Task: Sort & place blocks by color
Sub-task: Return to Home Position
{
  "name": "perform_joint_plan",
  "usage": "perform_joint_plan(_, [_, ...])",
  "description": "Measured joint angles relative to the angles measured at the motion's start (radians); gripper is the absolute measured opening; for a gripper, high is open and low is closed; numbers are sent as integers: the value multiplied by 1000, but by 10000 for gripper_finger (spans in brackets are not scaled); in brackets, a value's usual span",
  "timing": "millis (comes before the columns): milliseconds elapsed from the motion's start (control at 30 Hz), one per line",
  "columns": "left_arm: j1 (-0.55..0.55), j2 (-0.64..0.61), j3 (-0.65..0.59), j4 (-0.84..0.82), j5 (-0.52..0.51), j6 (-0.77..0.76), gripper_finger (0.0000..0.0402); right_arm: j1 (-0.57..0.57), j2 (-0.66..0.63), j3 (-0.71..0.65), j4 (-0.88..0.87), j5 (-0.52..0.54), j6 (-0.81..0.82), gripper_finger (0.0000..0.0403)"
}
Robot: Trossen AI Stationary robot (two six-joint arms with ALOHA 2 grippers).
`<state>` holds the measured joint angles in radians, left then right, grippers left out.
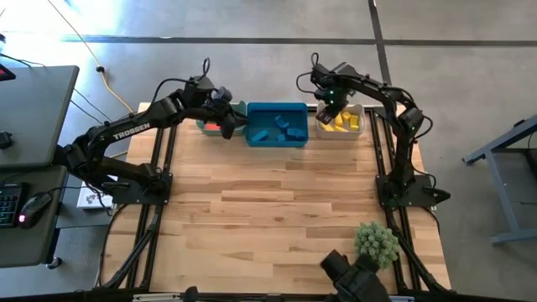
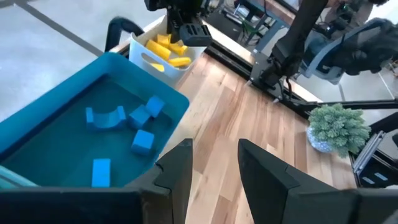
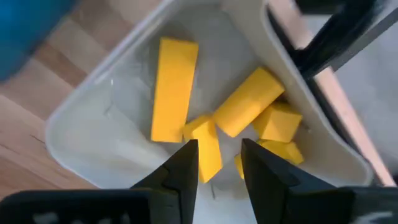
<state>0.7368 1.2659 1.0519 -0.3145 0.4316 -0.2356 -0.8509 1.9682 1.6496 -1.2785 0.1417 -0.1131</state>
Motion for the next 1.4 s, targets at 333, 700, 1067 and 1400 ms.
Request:
perform_joint_plan(333, [-43,-7,0,90,-70,-67,117,3,0,184,-7,-231,-15,90])
perform_joint_plan(700, [-247,-113,-23,80,-280,-35,117,129,0,313,-26,-293,23,87])
perform_joint_plan(1067, [-422,-391,-281,132,-398,-129,117,328,0,315,-23,-254,177,87])
perform_joint_plan(1400, [-566,-661,-544,211,-444,-102,117,527,0,316,-30,-259,271,87])
